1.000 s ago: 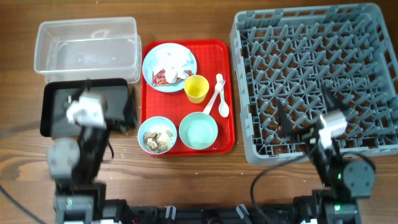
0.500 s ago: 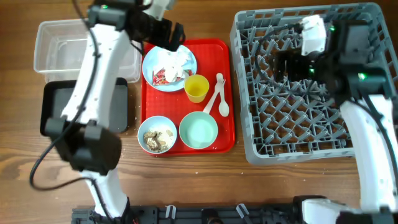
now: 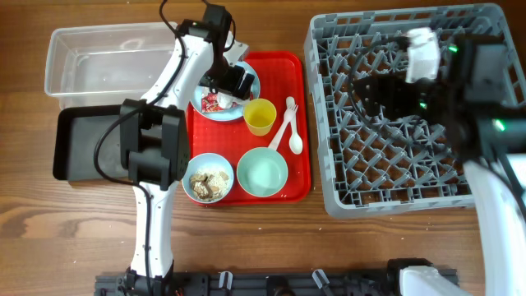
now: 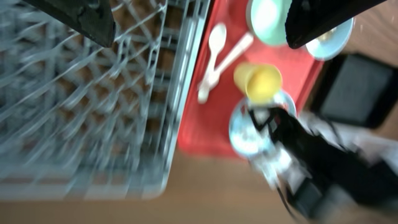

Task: Sort waste into correct bins and load items into the dishwasher rack
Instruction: 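Reach the left gripper to the light-blue plate and grasp the tissue and wrapper, then carry the trash with the left gripper and drop it into the clear bin, then move the left gripper to the small blue bowl and grasp its rim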

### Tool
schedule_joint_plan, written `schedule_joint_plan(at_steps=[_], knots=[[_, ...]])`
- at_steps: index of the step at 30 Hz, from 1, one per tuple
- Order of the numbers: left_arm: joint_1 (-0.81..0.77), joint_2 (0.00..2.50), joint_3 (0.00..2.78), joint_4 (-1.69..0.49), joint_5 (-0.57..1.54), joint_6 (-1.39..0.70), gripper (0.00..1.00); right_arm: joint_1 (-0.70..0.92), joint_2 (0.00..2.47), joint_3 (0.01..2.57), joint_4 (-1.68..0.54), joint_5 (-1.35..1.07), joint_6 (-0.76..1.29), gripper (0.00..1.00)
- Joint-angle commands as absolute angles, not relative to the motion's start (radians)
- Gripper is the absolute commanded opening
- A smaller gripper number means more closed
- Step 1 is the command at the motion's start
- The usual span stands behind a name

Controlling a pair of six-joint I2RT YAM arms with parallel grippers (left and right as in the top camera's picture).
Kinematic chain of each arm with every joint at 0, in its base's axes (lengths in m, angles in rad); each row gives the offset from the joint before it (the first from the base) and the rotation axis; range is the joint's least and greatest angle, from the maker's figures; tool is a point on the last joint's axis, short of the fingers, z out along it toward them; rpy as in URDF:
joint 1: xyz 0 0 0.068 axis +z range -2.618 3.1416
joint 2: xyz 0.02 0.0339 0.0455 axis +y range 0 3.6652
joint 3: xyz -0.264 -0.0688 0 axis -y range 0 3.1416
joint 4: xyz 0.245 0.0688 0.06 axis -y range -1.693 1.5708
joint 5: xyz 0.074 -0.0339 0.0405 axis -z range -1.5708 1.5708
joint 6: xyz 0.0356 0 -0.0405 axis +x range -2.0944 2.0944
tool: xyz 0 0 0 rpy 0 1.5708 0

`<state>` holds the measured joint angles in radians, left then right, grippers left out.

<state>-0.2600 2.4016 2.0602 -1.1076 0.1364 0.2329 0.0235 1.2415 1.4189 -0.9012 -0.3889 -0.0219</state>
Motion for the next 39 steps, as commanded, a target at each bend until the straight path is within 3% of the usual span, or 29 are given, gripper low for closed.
schedule_joint_plan(at_steps=[1,3,6,7,15,20,24,25,26,27,28,29,30,33,34,35,39], knots=[[-0.257,2.438,2.067,-1.111,0.069,0.224,0.84,0.027,1.096,1.460,-0.895,-0.224,0.032,0.85],[-0.257,2.438,2.018,-1.074,0.069,0.224,0.56,0.027,1.049,1.460,-0.907,-0.190,0.034,0.84],[-0.257,2.438,1.935,-0.994,0.069,0.194,0.05,0.027,1.068,1.460,-0.926,-0.190,0.034,0.84],[-0.258,2.434,1.935,-0.995,0.073,0.169,0.04,0.027,1.084,1.460,-0.929,-0.191,0.035,0.84],[-0.196,2.193,2.123,-1.079,0.100,0.035,0.04,0.027,1.094,1.460,-0.930,-0.191,0.037,0.84],[0.002,2.124,2.123,-1.073,0.099,-0.009,0.04,0.027,1.103,1.459,-0.933,-0.191,0.038,0.83],[0.209,2.207,2.104,-0.931,0.099,-0.009,0.04,0.027,1.142,1.459,-0.942,-0.199,0.038,0.83],[0.222,2.225,2.104,-0.940,0.100,-0.009,0.09,0.027,1.142,1.459,-0.944,-0.202,0.038,0.83],[0.223,2.233,2.104,-0.955,0.099,-0.008,0.25,0.027,1.142,1.459,-0.943,-0.202,0.037,0.83],[0.223,2.233,2.104,-0.955,0.099,-0.007,0.55,0.027,1.142,1.459,-0.943,-0.202,0.037,0.83],[0.221,2.233,2.105,-0.951,0.099,-0.008,0.76,0.027,1.142,1.459,-0.943,-0.202,0.033,0.84],[0.221,2.233,2.105,-0.946,0.099,-0.008,0.89,0.027,1.142,1.459,-0.946,-0.202,0.033,0.84],[0.221,2.231,2.106,-0.945,0.099,-0.007,0.94,0.027,1.142,1.459,-0.948,-0.202,0.033,0.84],[0.208,2.173,2.139,-0.988,0.147,0.009,0.90,0.027,1.142,1.459,-0.943,-0.202,0.028,0.85],[0.182,2.129,2.143,-1.017,0.207,0.029,0.76,0.027,1.142,1.459,-0.942,-0.202,0.028,0.87],[0.144,2.094,2.143,-1.061,0.249,0.029,0.72,0.027,1.142,1.459,-0.940,-0.202,0.028,0.90],[-0.112,2.093,2.124,-1.307,0.287,0.010,0.68,0.027,1.171,1.459,-0.939,-0.228,0.029,0.92]])
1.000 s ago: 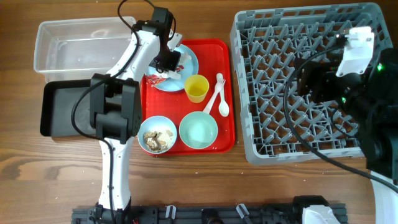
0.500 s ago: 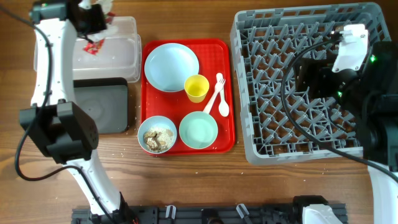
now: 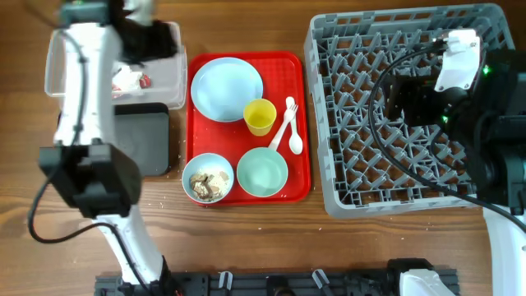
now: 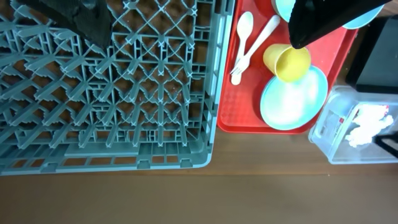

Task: Sort waste into correct bins and load items into the dishwasher rack
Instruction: 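Move the left gripper to the small blue bowl and grasp its rim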

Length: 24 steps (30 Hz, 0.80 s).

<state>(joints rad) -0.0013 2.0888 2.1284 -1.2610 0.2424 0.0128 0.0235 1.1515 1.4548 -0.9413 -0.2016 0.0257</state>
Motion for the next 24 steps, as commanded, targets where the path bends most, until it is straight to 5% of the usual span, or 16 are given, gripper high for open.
schedule_joint_plan(at_steps=[1,3,8,12,19,24], knots=[[-0.181,2.099,2.104,-1.341,0.287,0.010,0.63,0.027,1.182,1.459,-0.941,-0.241,0.030,0.92],[-0.255,2.098,2.094,-1.439,0.254,-0.092,0.76,0.027,1.192,1.459,-0.955,-0.244,0.029,0.92],[-0.342,2.096,1.985,-1.591,0.030,-0.517,0.72,0.027,1.195,1.459,-0.968,-0.244,0.027,0.93],[-0.447,2.085,1.644,-1.365,0.017,-0.694,0.48,0.027,1.195,1.459,-0.985,-0.243,0.026,0.93],[-0.450,1.883,1.620,-1.386,-0.047,-0.772,0.52,0.027,1.195,1.459,-0.988,-0.244,0.025,0.94],[-0.480,1.697,1.200,-1.019,-0.023,-0.876,0.54,0.027,1.195,1.459,-0.990,-0.244,0.019,0.94]])
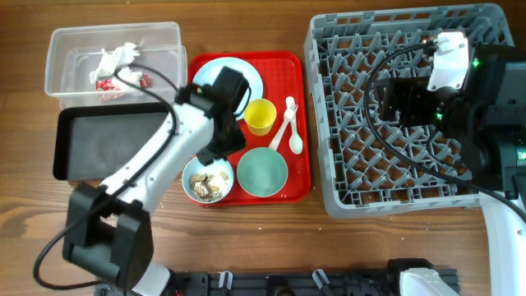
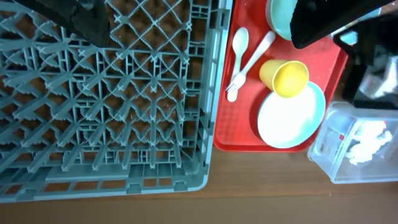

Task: Sort waste into correct bins and load items into the dishwasher rack
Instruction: 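Move the left gripper to the small blue bowl and grasp its rim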

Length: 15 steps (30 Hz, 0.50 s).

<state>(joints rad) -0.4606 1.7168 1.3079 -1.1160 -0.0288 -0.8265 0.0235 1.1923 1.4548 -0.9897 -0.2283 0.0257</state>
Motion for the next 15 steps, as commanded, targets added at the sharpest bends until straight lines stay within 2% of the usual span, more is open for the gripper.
schedule_joint_plan(at_steps=[1,3,6,10,15], knots=[[-0.501,1.698,1.158,-0.944,-0.025,-0.876,0.55,0.027,1.195,1.459,-0.992,-0.244,0.020,0.94],[-0.521,1.698,1.122,-0.884,-0.038,-0.876,0.57,0.027,1.195,1.459,-1.005,-0.244,0.020,0.94],[-0.521,1.698,1.079,-0.842,-0.070,-0.876,0.41,0.027,1.207,1.459,-1.010,-0.244,0.019,0.95],[-0.521,1.698,1.033,-0.784,-0.073,-0.876,0.32,0.027,1.235,1.459,-1.011,-0.244,0.019,0.95],[-0.519,1.682,1.056,-0.781,-0.025,-0.868,0.32,0.027,1.238,1.459,-1.011,-0.244,0.019,0.95]])
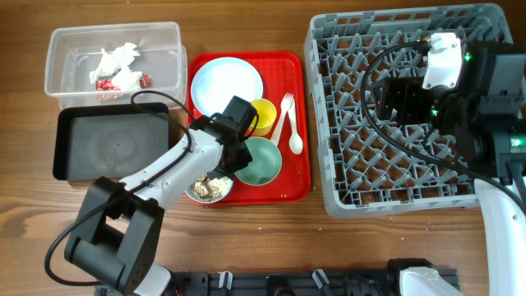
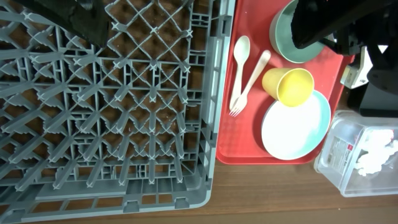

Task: Sort waste into correct bins and load items into the dishwasher rack
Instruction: 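Move the left gripper to the small blue bowl and grasp its rim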

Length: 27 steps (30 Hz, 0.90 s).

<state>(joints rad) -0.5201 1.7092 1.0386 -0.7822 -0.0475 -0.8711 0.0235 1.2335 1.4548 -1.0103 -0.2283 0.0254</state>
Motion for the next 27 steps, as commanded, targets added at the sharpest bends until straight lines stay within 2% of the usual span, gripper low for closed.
schedule_joint_plan(at_steps=[1,7,20,23,25,27], knots=[[-0.519,1.672,1.068,-0.789,-0.019,-0.868,0.33,0.027,1.238,1.459,-1.011,-0.244,0.019,0.95],[-0.456,1.576,1.092,-0.864,-0.051,-0.873,0.32,0.027,1.238,1.459,-1.011,-0.244,0.019,0.95],[-0.467,1.742,1.044,-0.801,-0.069,-0.902,0.31,0.027,1.238,1.459,-1.011,-0.244,0.019,0.95],[-0.467,1.760,1.044,-0.806,-0.068,-0.902,0.19,0.027,1.238,1.459,-1.010,-0.244,0.019,0.95],[-0.467,1.760,1.044,-0.807,-0.068,-0.902,0.04,0.027,1.238,1.459,-1.010,-0.244,0.019,0.95],[-0.467,1.758,1.048,-0.807,-0.044,-0.893,0.04,0.027,1.238,1.459,-1.010,-0.244,0.019,0.95]])
